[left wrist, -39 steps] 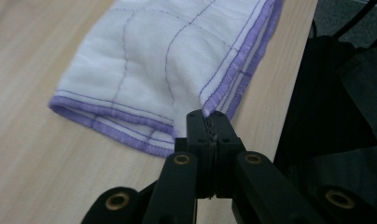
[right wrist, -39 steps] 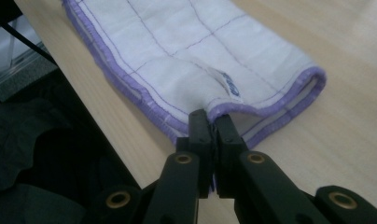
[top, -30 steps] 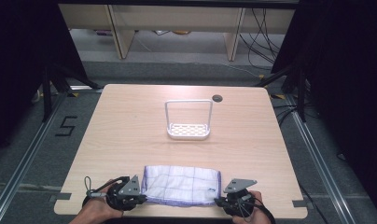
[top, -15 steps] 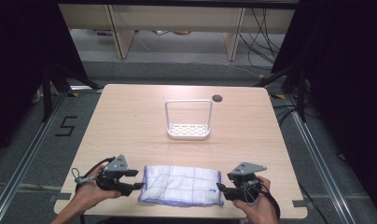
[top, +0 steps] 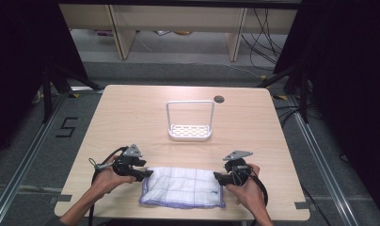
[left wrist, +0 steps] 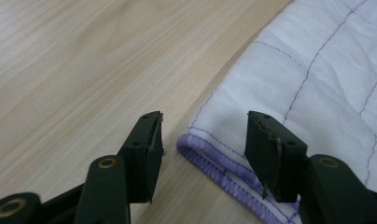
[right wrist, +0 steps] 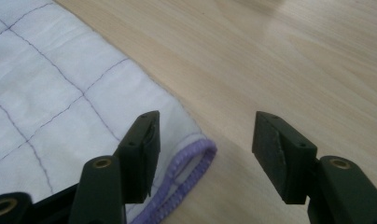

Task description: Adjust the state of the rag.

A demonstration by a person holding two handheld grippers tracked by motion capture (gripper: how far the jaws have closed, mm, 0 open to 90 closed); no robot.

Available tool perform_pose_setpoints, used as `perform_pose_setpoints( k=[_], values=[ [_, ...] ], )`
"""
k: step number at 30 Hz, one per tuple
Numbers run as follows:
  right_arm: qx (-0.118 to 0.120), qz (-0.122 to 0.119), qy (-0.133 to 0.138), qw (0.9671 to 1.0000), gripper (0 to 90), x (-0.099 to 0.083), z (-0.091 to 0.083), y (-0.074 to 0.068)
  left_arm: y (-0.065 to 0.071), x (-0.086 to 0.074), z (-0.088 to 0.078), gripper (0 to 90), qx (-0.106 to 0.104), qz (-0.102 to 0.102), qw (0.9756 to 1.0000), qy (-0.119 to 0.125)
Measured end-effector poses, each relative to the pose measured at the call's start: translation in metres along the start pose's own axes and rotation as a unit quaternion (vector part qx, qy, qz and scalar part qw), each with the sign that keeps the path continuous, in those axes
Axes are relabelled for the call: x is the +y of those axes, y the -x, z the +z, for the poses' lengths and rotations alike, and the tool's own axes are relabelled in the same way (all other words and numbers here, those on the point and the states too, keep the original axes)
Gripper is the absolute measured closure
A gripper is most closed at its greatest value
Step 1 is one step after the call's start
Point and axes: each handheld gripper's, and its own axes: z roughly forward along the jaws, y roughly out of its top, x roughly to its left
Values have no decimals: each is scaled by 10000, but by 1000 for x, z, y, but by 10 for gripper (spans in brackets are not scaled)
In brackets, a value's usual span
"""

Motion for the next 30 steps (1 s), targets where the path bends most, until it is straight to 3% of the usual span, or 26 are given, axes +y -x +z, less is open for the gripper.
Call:
perform_pose_setpoints(
  k=[4, 6, 9, 10, 14, 18, 19, 20, 24, 30],
  values=[
    [-5, -250, -120, 9996, 482, 1, 11, 2, 3, 0, 7, 525, -2, 141, 9999, -53],
    [21, -250, -152, 9996, 498, 1, 11, 1, 3, 0, 8, 554, 9, 216, 9997, -103],
    [113, -284, -174, 9994, 619, -1, 14, 3, 5, -2, 8, 655, -10, 272, 9996, -14],
    [113, -284, -174, 9994, 619, -1, 14, 3, 5, -2, 8, 705, -10, 272, 9996, -14],
    [303, -518, -173, 9980, 811, -3, 16, 3, 7, -5, 7, 818, -103, 283, 9995, 46],
    [333, -565, -199, 9976, 839, 1, 15, 4, 9, -7, 3, 829, -142, 227, 9996, 87],
    [309, -660, -133, 9973, 844, 5, 16, 7, 10, -9, 0, 831, -224, 239, 9994, 69],
    [374, -600, -161, 9974, 845, 8, 15, 8, 13, -12, -3, 831, -257, 134, 9995, 139],
    [330, -592, -79, 9977, 846, 27, 15, 14, 21, -16, -7, 832, -358, 156, 9991, 165],
    [193, -910, -144, 9956, 848, 57, 24, 17, 41, -25, -9, 831, -635, 250, 9975, 184]
  ],
)
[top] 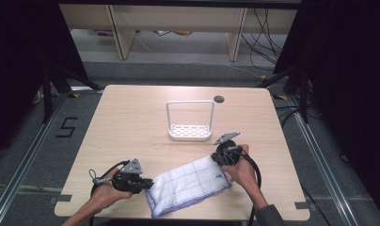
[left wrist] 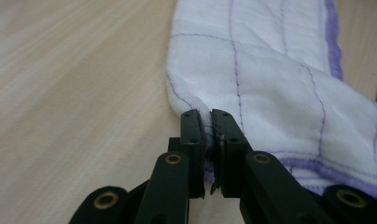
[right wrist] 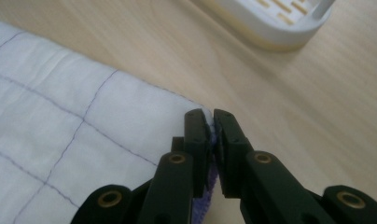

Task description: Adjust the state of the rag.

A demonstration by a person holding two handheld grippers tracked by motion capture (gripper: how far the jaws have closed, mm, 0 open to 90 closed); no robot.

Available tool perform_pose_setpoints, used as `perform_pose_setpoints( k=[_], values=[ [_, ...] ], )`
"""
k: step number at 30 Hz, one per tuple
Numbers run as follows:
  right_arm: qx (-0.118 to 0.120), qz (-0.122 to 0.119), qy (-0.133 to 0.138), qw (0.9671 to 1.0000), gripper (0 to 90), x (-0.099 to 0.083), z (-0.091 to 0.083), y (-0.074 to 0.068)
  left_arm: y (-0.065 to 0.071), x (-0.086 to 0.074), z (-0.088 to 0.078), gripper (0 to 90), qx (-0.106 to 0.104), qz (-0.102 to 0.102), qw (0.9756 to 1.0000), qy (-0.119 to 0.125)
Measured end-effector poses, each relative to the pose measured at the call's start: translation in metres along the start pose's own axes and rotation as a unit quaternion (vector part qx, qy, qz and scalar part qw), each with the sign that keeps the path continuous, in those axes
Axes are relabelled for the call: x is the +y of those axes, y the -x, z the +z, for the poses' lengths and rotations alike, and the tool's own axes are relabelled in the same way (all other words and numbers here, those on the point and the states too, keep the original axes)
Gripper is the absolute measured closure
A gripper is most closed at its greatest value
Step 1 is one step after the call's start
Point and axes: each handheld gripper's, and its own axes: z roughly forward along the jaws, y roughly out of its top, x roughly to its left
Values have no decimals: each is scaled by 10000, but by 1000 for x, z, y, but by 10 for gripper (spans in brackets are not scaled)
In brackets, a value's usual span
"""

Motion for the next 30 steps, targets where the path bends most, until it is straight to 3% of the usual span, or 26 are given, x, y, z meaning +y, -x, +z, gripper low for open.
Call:
perform_pose_setpoints(
  k=[1, 2, 4, 5, 10, 14, 15, 16, 18, 20, 21, 23, 24, 26, 27, 28, 30],
  values=[
    [-6, -12, -124, 9999, 848, 12, 6, 3, 6, -1, 1, 831, -128, -42, 9999, 35],
    [-19, -132, -97, 9999, 848, 16, 10, 5, 9, -1, 2, 831, -162, -40, 9999, 33],
    [-41, -141, -162, 9998, 847, 21, 13, 6, 12, -1, 3, 830, -177, 19, 9998, -4],
    [-38, -202, -211, 9996, 847, 30, 22, 6, 20, -2, 5, 829, -283, -14, 9996, 39],
    [-33, -411, -317, 9986, 843, 47, 41, 5, 31, -2, 9, 823, -445, 23, 9990, 95],
    [-5, -446, -308, 9985, 830, 57, 49, 4, 39, 0, 11, 819, -466, 47, 9988, 132],
    [-57, -512, -283, 9983, 817, 61, 52, 4, 41, 1, 13, 815, -507, 106, 9986, 97],
    [-128, -501, -246, 9984, 748, 66, 57, 4, 44, 1, 14, 807, -544, 27, 9984, 126],
    [-262, -325, -169, 9990, 666, 71, 56, 4, 50, 2, 16, 783, -669, 114, 9976, 115],
    [-326, -266, -61, 9991, 638, 73, 53, 5, 52, 2, 15, 750, -664, 69, 9977, 97],
    [-371, -159, 171, 9990, 599, 75, 41, 7, 53, 2, 14, 702, -684, 3, 9975, 155],
    [-396, -60, 224, 9989, 562, 73, 29, 9, 51, 3, 9, 619, -679, -55, 9974, 237],
    [-425, 58, 241, 9988, 556, 71, 23, 10, 49, 4, 6, 586, -772, -128, 9966, 277],
    [-384, 176, 328, 9986, 552, 66, 13, 11, 47, 5, 4, 525, -687, -161, 9971, 285],
    [-423, 325, 353, 9980, 527, 52, -3, 15, 38, 10, -3, 491, -482, -301, 9974, 439],
    [-493, 335, 378, 9975, 523, 48, -7, 17, 34, 13, -5, 488, -420, -315, 9975, 480],
    [-525, 376, 244, 9976, 514, 33, -16, 19, 24, 21, -7, 480, -241, -327, 9976, 560]
  ],
)
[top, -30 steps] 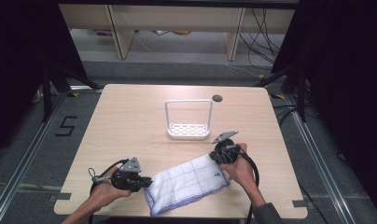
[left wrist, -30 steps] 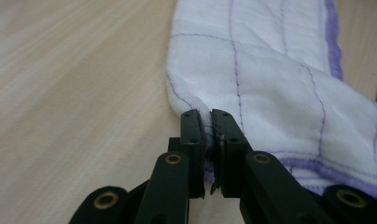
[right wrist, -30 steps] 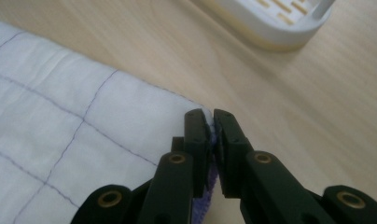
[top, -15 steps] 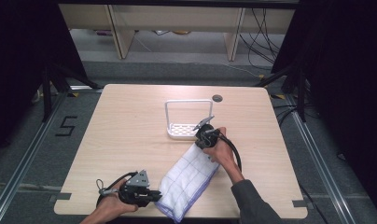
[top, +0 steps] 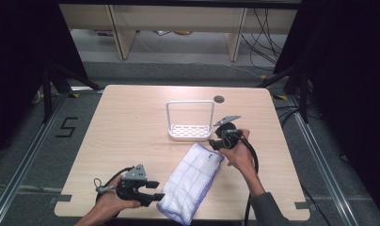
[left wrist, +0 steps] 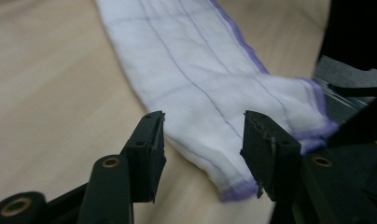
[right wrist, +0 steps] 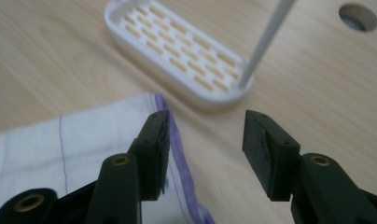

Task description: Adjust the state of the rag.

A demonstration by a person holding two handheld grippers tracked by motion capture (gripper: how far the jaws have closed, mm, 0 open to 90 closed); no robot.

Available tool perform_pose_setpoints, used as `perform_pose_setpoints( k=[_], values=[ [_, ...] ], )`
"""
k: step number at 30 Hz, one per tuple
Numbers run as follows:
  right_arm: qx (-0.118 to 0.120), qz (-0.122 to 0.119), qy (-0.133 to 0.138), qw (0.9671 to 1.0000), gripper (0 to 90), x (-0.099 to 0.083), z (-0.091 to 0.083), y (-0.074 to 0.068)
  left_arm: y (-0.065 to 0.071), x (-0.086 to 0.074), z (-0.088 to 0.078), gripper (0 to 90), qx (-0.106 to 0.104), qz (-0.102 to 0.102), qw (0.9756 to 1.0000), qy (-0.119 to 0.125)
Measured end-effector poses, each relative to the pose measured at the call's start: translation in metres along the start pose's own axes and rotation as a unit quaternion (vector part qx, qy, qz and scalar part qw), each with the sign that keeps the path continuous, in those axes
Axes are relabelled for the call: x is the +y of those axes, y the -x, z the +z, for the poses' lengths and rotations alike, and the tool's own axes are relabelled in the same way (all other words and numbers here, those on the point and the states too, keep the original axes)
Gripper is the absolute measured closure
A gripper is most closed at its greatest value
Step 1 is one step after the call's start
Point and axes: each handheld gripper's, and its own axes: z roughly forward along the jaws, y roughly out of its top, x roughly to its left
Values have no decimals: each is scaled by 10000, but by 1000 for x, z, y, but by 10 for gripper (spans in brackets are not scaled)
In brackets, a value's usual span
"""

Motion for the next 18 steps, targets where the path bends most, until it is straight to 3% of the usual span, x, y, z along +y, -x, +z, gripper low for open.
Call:
perform_pose_setpoints(
  k=[1, 2, 3, 5, 6, 8, 11, 12, 14, 16, 18],
  values=[
    [-32, 87, -6, 10000, 511, -7, -3, 1, 0, 0, 0, 471, 0, 0, 10000, 0],
    [-32, 87, -6, 10000, 511, -7, -3, 1, -5, 5, 1, 471, 104, 35, 9999, 2],
    [31, 209, -65, 9998, 494, -21, -7, 2, -14, 14, 7, 462, 250, -34, 9997, 47],
    [51, 184, -65, 9998, 490, -26, -7, 4, -19, 19, 11, 463, 322, -49, 9994, 79],
    [96, 368, -104, 9992, 473, -38, -9, 4, -30, 28, 22, 462, 488, -169, 9986, 150],
    [138, 429, -118, 9989, 464, -43, -10, 5, -35, 33, 29, 459, 595, -216, 9979, 160],
    [100, 646, 113, 9978, 465, -58, -9, 8, -47, 48, 49, 454, 621, -182, 9979, 61],
    [208, 675, -40, 9975, 465, -59, -11, 9, -48, 53, 54, 450, 609, -202, 9979, 59],
    [267, 839, 48, 9961, 465, -62, -11, 10, -52, 61, 64, 441, 543, -247, 9982, 85],
    [247, 846, 95, 9961, 465, -62, -9, 10, -53, 66, 70, 440, 506, -247, 9984, 45],
    [245, 805, -32, 9964, 459, -63, -5, 9, -56, 78, 85, 438, 538, -217, 9983, 25]
  ],
)
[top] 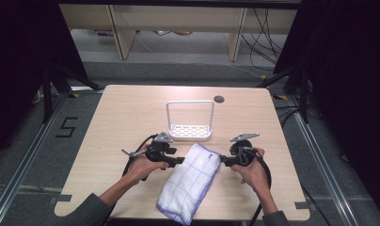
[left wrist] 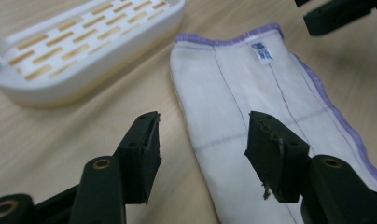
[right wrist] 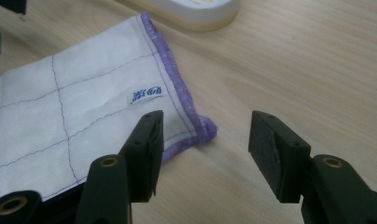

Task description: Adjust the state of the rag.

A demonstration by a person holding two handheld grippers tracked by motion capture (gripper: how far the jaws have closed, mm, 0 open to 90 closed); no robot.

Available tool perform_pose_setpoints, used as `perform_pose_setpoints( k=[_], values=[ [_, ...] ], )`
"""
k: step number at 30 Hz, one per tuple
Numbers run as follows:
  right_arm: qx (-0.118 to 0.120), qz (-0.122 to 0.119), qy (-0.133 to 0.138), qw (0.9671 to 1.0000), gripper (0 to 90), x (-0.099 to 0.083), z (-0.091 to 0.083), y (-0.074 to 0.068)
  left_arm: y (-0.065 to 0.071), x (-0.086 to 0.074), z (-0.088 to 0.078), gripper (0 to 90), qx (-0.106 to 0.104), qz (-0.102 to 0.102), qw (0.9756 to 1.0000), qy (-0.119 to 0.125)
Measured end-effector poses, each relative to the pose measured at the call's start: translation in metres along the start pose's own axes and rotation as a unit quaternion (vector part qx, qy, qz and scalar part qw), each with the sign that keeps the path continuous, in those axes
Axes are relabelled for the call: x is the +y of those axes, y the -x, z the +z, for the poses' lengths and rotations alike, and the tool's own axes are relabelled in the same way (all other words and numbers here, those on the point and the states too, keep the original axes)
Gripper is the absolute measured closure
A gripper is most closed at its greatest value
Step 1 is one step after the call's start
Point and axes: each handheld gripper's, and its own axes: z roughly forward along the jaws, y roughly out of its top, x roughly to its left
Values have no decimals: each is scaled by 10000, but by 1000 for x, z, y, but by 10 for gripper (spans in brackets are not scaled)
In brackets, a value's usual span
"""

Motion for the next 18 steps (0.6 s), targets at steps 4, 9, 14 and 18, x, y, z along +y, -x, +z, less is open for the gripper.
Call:
perform_pose_setpoints(
  k=[4, 9, 14, 18],
  values=[
    [-94, -35, -50, 9999, 460, 0, 7, -1, -3, 14, 17, 444, 55, 169, 9997, -165],
    [-60, 38, -83, 9999, 458, 0, 11, -2, -7, 21, 32, 447, 132, 59, 9997, -178],
    [-41, -14, -218, 9998, 458, 2, 21, -2, -9, 27, 46, 465, 153, 118, 9996, -204],
    [-166, -102, -335, 9992, 463, 3, 30, -4, -5, 31, 59, 466, 327, 339, 9983, -346]
  ],
)
